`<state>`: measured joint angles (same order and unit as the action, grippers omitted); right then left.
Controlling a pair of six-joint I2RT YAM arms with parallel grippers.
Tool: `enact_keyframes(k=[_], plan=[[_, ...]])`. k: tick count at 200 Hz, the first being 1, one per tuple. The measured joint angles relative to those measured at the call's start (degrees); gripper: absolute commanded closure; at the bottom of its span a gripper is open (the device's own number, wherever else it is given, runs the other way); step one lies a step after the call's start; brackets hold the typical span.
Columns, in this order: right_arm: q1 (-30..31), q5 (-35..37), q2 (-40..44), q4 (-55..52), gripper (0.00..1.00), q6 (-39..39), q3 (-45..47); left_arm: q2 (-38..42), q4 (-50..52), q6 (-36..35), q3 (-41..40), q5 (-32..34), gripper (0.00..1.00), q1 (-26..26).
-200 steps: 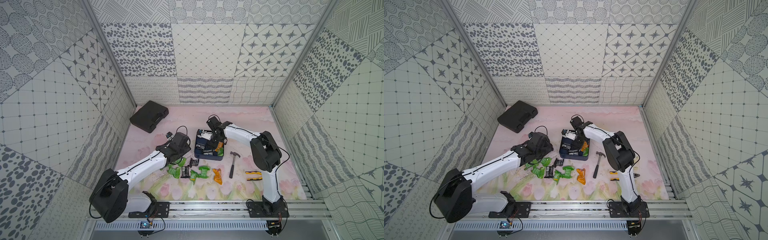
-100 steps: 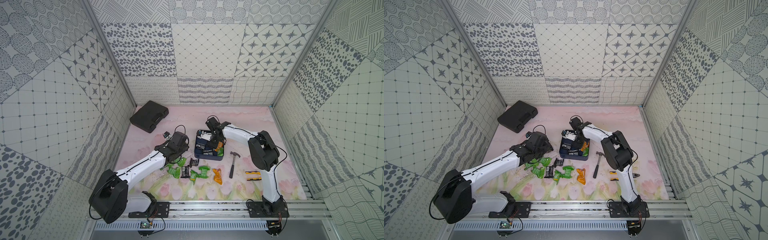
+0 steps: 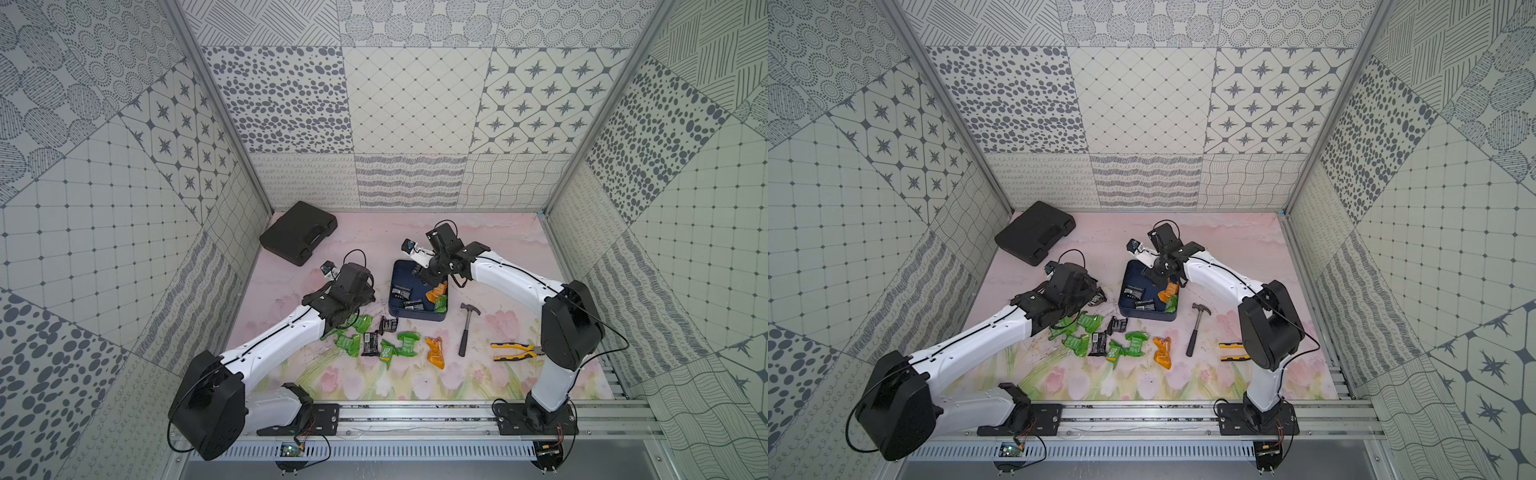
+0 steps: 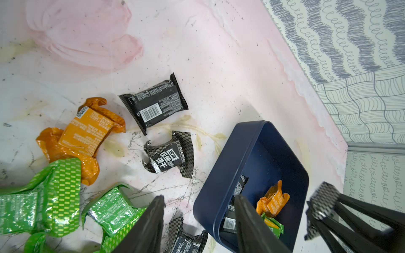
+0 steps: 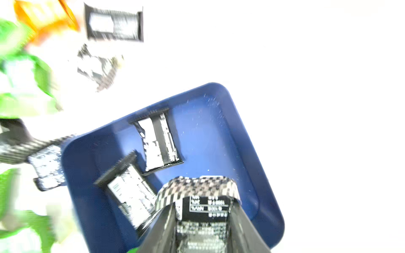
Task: Take the cookies out of the storage box
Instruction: Pick up the cookie from the storage box, then place the cookie at the center of the board.
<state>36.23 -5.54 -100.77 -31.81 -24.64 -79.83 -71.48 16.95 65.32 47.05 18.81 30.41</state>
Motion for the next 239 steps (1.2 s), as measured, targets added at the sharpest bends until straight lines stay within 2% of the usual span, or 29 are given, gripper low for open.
enact_keyframes(k=[24, 73, 102, 135, 170, 182, 207, 239], plan=[[3.72, -0.48, 5.49, 1.57, 0.80, 1.36, 5.62, 2.19, 0.04, -0.44, -0.83, 1.05, 0.44, -0.39], [21.64, -1.05, 13.64, 1.66, 0.79, 2.43, 18.82, 8.83, 1.11, -0.57, -4.44, 2.99, 0.44, -2.58], [28.46, -1.36, 14.58, 2.12, 0.79, 3.69, 23.28, 13.35, 2.23, -0.55, -7.13, 3.91, 0.44, -3.48], [33.03, -1.20, 12.07, 3.78, 0.79, 4.37, 26.32, 17.70, 3.32, -0.39, -9.49, 4.35, 0.44, -3.80], [33.44, 0.66, 8.28, 5.40, 0.78, 5.01, 27.58, 21.53, 5.07, 0.09, -11.61, 4.50, 0.44, -3.89], [33.33, 1.40, 7.43, 5.99, 0.73, 5.01, 27.58, 22.60, 5.35, 0.44, -12.33, 4.48, 0.44, -3.89], [33.29, 2.82, 6.64, 6.60, 0.54, 5.16, 27.58, 24.11, 5.62, 0.57, -13.46, 4.39, 0.43, -3.89], [33.29, 4.11, 7.34, 7.43, 0.40, 6.36, 27.58, 24.50, 5.57, -0.31, -13.88, 3.87, 0.41, -3.89]])
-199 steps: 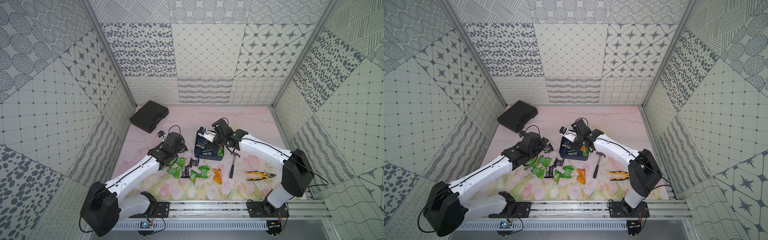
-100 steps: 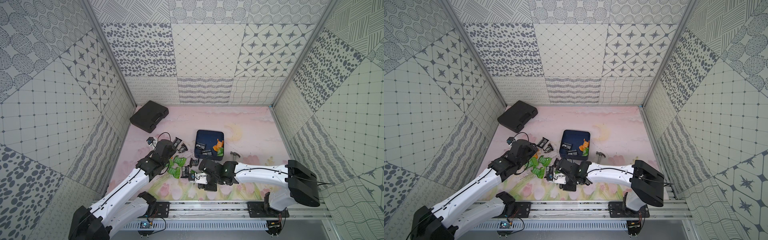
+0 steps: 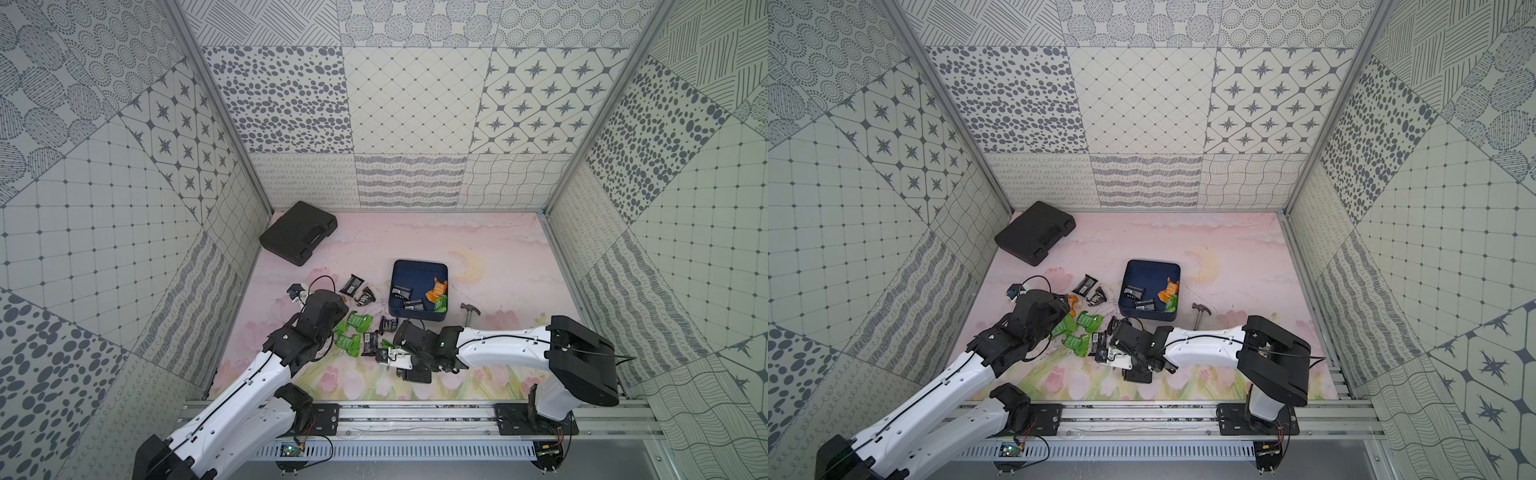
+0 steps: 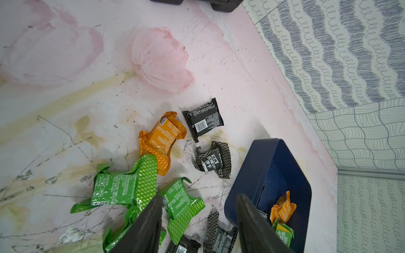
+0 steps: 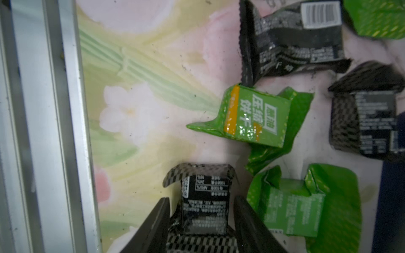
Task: Take the cookies out of the storage box
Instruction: Place the cookie at the center of the board, then pick up the cookie from the storage box.
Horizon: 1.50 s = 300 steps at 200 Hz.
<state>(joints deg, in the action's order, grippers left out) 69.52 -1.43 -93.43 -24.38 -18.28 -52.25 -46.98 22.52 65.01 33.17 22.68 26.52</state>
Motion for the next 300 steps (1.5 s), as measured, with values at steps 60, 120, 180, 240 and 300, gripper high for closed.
enact_keyframes(k=[60, 120, 180, 240, 300], plan=[[-4.11, 2.19, 13.55, 4.72, 0.29, 6.08, 0.00, -2.01, -3.50, -13.31, 3.65, -3.63, 0.36, 0.00], [-19.82, 6.23, 22.43, 8.74, 0.29, 21.90, 0.85, -13.49, -5.81, -43.82, 16.92, -19.45, 0.34, 0.20], [-28.04, 5.99, 27.19, 8.31, 0.31, 30.82, 5.27, -31.04, 0.11, -77.02, 30.95, -30.08, 0.33, 8.35], [-28.63, 6.78, 31.85, 6.80, 0.30, 33.14, 7.65, -49.00, 10.05, -102.64, 44.37, -29.11, 0.29, 12.70], [-29.09, 8.74, 34.95, 5.92, 0.31, 33.33, 8.20, -61.46, 18.60, -118.16, 55.69, -27.50, 0.32, 11.78]])
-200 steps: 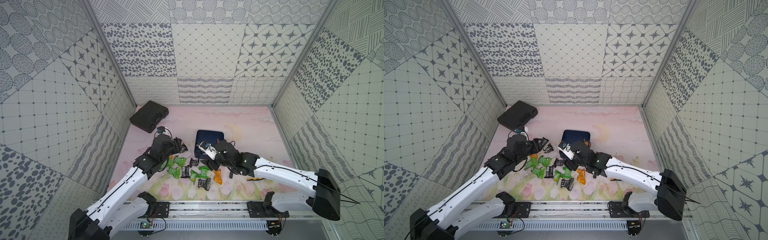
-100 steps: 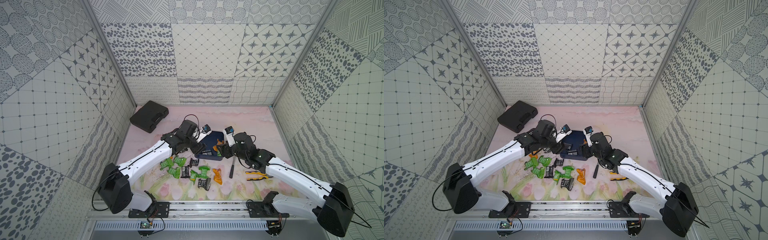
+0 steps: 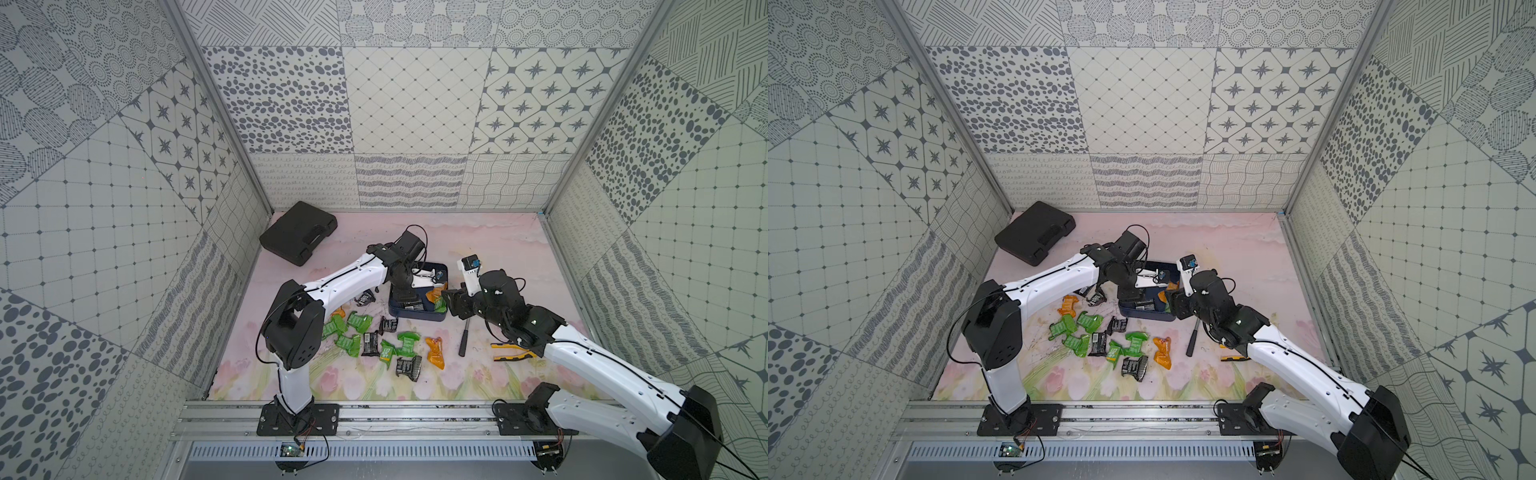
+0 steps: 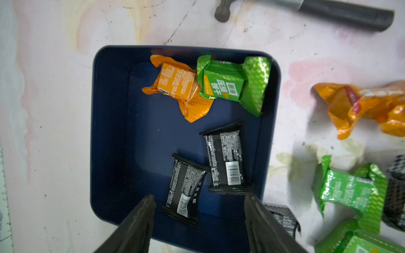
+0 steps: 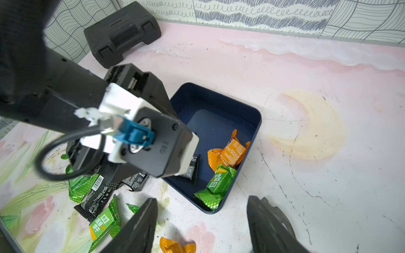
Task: Take the cookies out of the storage box
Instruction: Pick up the cookie from the storage box.
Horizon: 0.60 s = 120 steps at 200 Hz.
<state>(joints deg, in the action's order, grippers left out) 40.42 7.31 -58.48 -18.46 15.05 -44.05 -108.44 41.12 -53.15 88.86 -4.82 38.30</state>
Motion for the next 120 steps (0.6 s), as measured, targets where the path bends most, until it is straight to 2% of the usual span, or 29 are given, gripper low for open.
enact_keyframes(k=[52, 120], plan=[[-0.02, 1.01, 0.96, -0.24, 0.31, -0.11, 0.09, -7.28, 5.40, -8.11, 5.07, 1.60, 0.32, -1.11], [-0.44, 1.14, 1.14, -1.36, 0.32, -0.20, 0.26, -13.35, 7.32, -12.66, 8.46, 3.54, 0.32, -2.03]])
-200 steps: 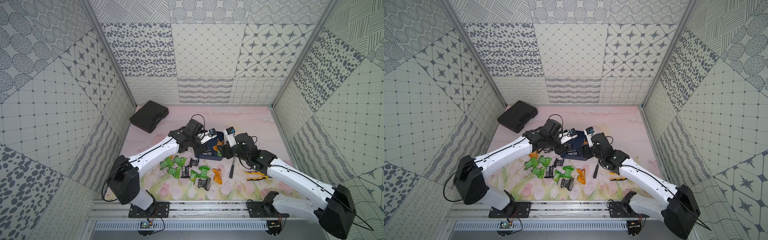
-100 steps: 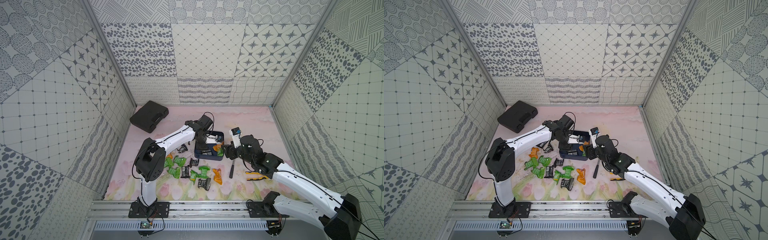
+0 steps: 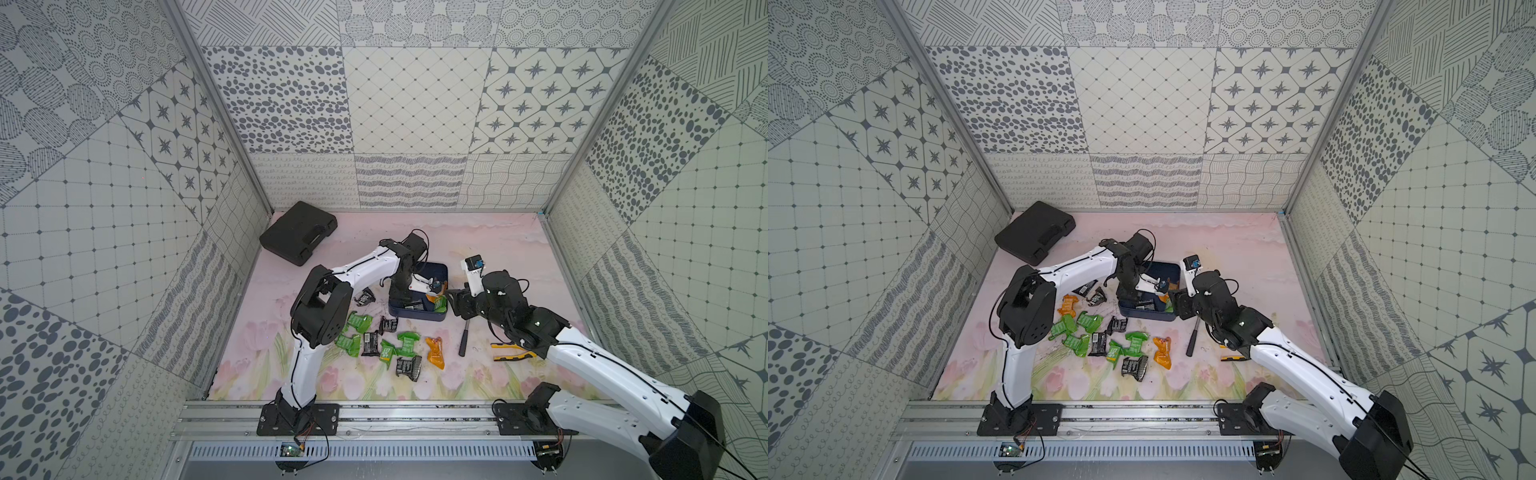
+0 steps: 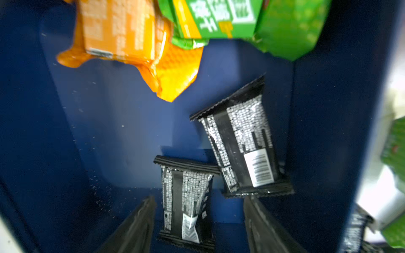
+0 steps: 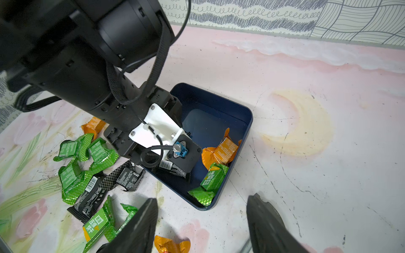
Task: Take the cookies out of the storage box
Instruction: Pick up the cookie from the storage box.
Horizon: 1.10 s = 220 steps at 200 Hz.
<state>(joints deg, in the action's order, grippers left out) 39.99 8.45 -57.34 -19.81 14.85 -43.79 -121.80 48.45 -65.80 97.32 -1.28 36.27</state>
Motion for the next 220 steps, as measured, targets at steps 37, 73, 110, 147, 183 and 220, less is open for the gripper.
enact_keyframes(k=[37, 73, 110, 147, 183, 220], plan=[[-0.20, -0.17, 0.00, -0.96, 0.32, 0.00, 0.00, -2.34, -0.09, -1.22, 0.94, 0.96, 0.32, -0.20], [-0.22, -0.37, 0.02, -1.05, 0.32, 0.00, 0.00, -4.13, -0.37, -1.86, 1.97, 1.92, 0.34, -0.42], [-0.37, -0.46, 0.02, -1.07, 0.32, 0.00, 0.00, -4.48, -1.51, -1.88, 1.14, 2.62, 0.43, -0.44], [-0.59, -0.46, 0.02, -1.09, 0.32, 0.00, 0.00, -4.31, -2.95, -1.95, 0.42, 3.82, 0.56, -0.22], [-0.59, -0.44, 0.11, -1.09, 0.32, 0.00, 0.00, -4.20, -5.40, -2.27, 0.04, 5.97, 0.65, 0.37], [-0.61, -0.35, 0.98, -1.18, 0.32, 0.02, 0.00, -3.82, -8.81, -2.69, -0.68, 8.37, 0.72, 1.46]])
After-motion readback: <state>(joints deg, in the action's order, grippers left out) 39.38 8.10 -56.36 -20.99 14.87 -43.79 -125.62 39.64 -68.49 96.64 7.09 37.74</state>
